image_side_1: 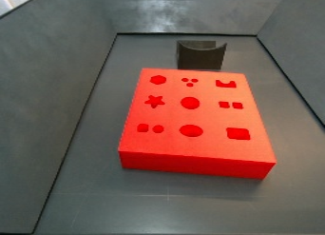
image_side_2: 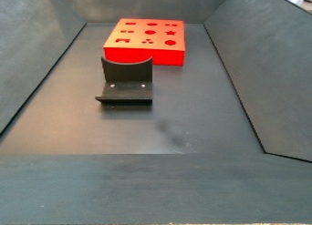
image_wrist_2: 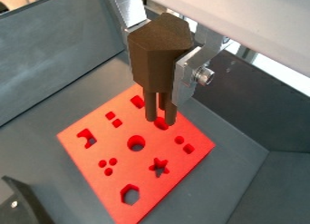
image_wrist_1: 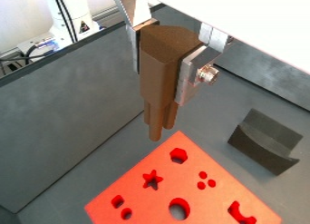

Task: Pick up the 3 prong object. Move up. Move to above the board. Insert the 3 prong object.
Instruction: Insert the 3 prong object.

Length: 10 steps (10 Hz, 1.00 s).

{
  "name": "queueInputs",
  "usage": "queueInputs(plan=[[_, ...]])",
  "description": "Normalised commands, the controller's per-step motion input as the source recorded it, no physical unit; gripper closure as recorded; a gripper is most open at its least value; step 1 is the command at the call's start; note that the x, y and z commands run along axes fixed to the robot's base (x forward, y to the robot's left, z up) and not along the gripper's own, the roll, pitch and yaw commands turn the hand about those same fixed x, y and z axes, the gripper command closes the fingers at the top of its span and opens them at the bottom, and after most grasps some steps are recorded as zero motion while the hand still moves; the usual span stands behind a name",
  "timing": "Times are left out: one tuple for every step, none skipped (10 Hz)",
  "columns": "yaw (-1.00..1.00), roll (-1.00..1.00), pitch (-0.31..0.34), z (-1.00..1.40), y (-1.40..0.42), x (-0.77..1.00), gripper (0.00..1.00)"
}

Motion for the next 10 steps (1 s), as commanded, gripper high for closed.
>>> queueInputs(plan=[[0.00, 0.00, 0.104, -0.38, 0.27, 0.40, 1.00], [0.00, 0.00, 0.106, -0.41, 0.27, 0.49, 1.00], [-0.13, 0.05, 0.150, -0.35, 0.24, 0.51, 1.00], [-0.37, 0.00, 0.150, -0.35, 0.27, 0.57, 1.00], [-0.52, 0.00, 0.120, -0.35, 0.31, 0.54, 1.00], [-0.59, 0.00, 0.046, -0.52, 0.30, 0.54, 1.00], [-0.64, -0.02, 0.006, -0.58, 0.25, 0.53, 1.00], [-0.67, -0.02, 0.000, -0.63, 0.24, 0.52, 1.00], [-0.73, -0.02, 0.000, -0.68, 0.18, 0.47, 1.00], [-0.75, -0.02, -0.036, -0.67, 0.12, 0.40, 1.00]])
